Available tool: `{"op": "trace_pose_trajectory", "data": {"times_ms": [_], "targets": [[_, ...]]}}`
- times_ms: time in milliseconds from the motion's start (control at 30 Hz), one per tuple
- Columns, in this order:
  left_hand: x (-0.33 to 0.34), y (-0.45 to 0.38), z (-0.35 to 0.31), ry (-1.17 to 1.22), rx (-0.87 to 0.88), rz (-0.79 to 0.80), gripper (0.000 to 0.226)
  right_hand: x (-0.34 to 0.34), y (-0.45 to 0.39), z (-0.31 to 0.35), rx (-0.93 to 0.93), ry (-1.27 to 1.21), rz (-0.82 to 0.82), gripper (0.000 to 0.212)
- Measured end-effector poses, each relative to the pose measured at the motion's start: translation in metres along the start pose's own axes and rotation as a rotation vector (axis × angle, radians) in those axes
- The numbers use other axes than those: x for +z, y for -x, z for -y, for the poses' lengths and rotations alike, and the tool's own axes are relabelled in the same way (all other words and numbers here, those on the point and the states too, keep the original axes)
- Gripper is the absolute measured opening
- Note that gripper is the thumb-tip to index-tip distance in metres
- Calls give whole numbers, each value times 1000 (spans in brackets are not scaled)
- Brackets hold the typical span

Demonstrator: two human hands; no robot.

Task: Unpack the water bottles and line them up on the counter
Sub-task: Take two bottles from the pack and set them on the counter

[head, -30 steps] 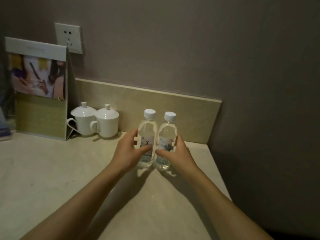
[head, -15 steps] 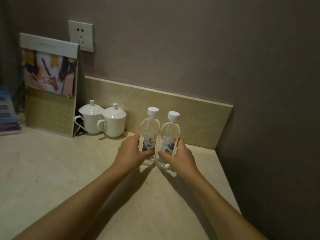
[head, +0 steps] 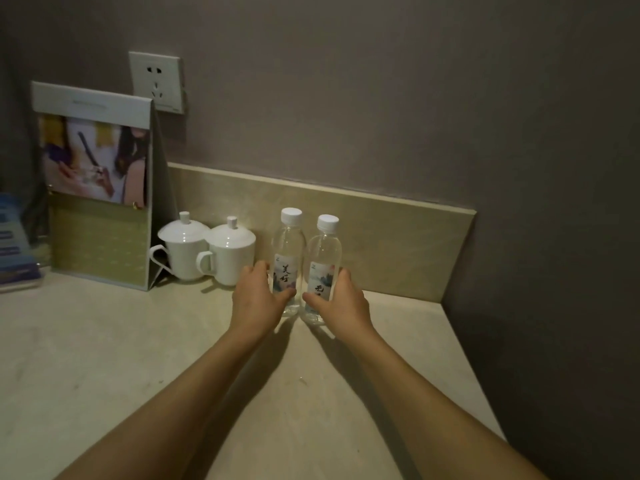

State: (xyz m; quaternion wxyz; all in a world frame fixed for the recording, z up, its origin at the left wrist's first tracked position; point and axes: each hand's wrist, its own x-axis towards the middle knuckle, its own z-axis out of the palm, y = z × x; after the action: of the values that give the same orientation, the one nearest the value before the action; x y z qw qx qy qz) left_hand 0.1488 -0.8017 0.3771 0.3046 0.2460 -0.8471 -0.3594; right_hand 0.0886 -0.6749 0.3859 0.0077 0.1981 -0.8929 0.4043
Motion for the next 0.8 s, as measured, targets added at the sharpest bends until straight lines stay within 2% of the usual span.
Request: {"op": "trace_pose_trajectory", "data": {"times_ms": [200,467,667,800], "targets": [[9,-3,0,-16,-32,-116,35,12,-13,7,6,36,-46,51],[10,-11,7,38,-46,-155,37,25,-24,6,28,42,-47,55],[13,-13,12,84,-47,-71,37,29,-25,-3,65,67,-42,50],[15,-19,14,81,-29,-71,33,32,-29,2,71,54,-58,51]]}}
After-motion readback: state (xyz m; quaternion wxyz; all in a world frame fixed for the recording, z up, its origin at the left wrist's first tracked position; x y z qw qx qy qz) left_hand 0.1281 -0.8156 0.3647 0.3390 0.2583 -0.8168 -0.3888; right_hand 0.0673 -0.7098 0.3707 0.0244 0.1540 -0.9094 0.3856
